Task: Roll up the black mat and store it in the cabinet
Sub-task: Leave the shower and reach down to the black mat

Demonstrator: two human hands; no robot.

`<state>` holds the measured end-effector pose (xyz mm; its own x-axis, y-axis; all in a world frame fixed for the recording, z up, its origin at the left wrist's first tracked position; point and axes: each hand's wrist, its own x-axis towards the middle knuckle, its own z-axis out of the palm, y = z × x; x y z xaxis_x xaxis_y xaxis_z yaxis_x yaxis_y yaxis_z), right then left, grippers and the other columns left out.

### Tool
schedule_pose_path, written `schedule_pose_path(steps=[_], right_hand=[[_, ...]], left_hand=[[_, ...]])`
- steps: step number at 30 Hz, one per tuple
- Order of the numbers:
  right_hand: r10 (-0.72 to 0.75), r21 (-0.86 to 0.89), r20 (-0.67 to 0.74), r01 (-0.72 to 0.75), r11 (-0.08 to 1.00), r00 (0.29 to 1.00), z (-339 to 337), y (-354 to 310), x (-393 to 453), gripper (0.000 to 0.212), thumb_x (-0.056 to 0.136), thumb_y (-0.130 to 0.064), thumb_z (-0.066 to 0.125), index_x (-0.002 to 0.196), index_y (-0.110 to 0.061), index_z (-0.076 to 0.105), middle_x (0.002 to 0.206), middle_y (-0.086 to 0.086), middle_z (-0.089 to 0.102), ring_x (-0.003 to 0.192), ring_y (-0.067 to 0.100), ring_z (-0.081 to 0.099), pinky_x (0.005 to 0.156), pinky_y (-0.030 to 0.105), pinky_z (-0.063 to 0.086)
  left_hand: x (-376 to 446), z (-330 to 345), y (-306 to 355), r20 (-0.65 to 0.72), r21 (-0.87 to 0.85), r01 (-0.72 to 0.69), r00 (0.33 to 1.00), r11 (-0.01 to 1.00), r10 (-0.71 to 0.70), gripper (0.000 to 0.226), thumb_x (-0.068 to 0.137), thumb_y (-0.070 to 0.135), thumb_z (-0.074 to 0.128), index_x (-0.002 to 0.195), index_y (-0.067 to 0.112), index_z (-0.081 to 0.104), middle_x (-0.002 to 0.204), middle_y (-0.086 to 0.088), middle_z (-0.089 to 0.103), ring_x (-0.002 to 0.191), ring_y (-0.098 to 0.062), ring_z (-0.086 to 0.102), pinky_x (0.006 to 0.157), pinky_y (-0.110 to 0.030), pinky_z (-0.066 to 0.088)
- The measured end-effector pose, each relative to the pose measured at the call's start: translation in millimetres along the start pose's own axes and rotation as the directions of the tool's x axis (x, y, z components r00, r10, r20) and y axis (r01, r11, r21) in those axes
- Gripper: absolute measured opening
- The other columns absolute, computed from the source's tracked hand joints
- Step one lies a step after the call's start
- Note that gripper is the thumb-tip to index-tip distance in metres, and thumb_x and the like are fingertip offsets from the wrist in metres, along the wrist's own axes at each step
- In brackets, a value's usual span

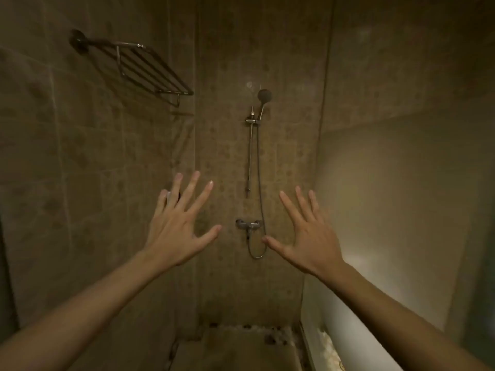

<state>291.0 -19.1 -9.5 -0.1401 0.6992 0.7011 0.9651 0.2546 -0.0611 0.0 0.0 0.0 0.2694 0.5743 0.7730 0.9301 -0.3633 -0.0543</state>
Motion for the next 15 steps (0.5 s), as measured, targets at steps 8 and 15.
schedule_pose_path(steps=[8,15], right_hand=[[0.003,0.106,0.043,-0.007,0.994,0.999,73.3,29.7,1.8,0.096,0.082,-0.087,0.035,0.158,-0.044,-0.004,0.168,-0.007,-0.013,0.153,0.019,-0.018,0.125,0.051,0.012],[0.009,0.120,0.064,-0.016,0.993,0.998,137.6,56.3,28.2,0.094,0.085,-0.082,0.045,0.159,-0.043,0.004,0.170,-0.003,-0.003,0.155,0.022,-0.011,0.122,0.058,0.020]], left_hand=[[1.3,79.9,-1.4,0.099,-0.017,0.074,0.992,0.997,-0.072,0.083,0.088,0.076,0.027,0.155,0.041,-0.006,0.164,0.009,-0.020,0.148,-0.020,-0.024,0.119,-0.052,0.002],[17.6,156.2,-12.3,0.165,-0.052,0.031,0.986,0.998,-0.022,0.083,0.088,0.075,0.028,0.156,0.039,-0.003,0.165,0.005,-0.015,0.150,-0.024,-0.018,0.120,-0.055,0.003]])
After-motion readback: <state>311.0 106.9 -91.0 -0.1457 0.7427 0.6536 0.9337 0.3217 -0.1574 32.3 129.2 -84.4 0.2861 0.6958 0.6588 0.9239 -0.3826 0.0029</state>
